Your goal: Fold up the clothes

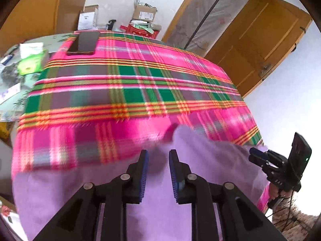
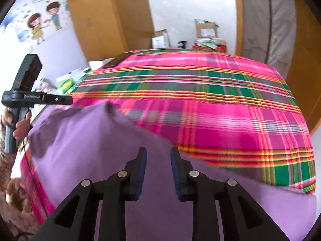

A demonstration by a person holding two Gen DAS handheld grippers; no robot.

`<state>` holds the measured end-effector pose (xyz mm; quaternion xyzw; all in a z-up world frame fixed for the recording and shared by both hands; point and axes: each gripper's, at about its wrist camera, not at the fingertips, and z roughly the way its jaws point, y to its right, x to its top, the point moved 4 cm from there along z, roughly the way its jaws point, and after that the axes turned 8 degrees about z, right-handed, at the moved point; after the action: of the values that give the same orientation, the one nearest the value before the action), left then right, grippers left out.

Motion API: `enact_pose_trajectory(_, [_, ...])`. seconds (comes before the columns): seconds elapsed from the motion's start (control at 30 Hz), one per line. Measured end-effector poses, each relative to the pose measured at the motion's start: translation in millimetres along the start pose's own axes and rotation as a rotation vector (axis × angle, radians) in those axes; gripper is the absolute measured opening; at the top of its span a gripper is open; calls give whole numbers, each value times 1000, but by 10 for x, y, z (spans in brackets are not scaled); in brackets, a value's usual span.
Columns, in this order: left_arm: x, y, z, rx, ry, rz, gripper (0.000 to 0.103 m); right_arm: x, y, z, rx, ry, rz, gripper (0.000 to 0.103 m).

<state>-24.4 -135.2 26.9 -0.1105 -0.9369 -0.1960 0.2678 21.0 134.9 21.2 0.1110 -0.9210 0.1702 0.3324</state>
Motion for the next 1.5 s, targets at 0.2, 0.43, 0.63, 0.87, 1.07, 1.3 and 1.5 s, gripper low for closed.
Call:
enact_pose_trajectory(0.2, [-508,-247,-173,71,-14,-87,21,-336,-285,36,34,-54,-44,26])
enact_pose_trajectory(0.43, [-879,-611,-354,112,17,-206,21,-611,-253,70,-87,-88,-33,26])
enact_pose_trajectory(0.63, [-1028,-868,-524,147,62,-262,21,-669,-95,-28,-150,-50,37,26])
enact_pose_trajectory(0.87, [-1042,-1186,-892,185,168,-380,18,-725,-67,-128,-162,-5,110,26])
enact_pose_trajectory(1.07, [-838,-1374,-1013,207,201,-416,26,-679,-331,-226,-101,51,80,26])
enact_pose_trajectory(1.3, [-699,-1592,-754,162,91,-477,31,-651,-661,-170,-49,65,67,26])
enact_pose_trajectory(1.5, [-600,-1605,-556,100,46,-478,31,-683,-890,-82,-26,47,33,26])
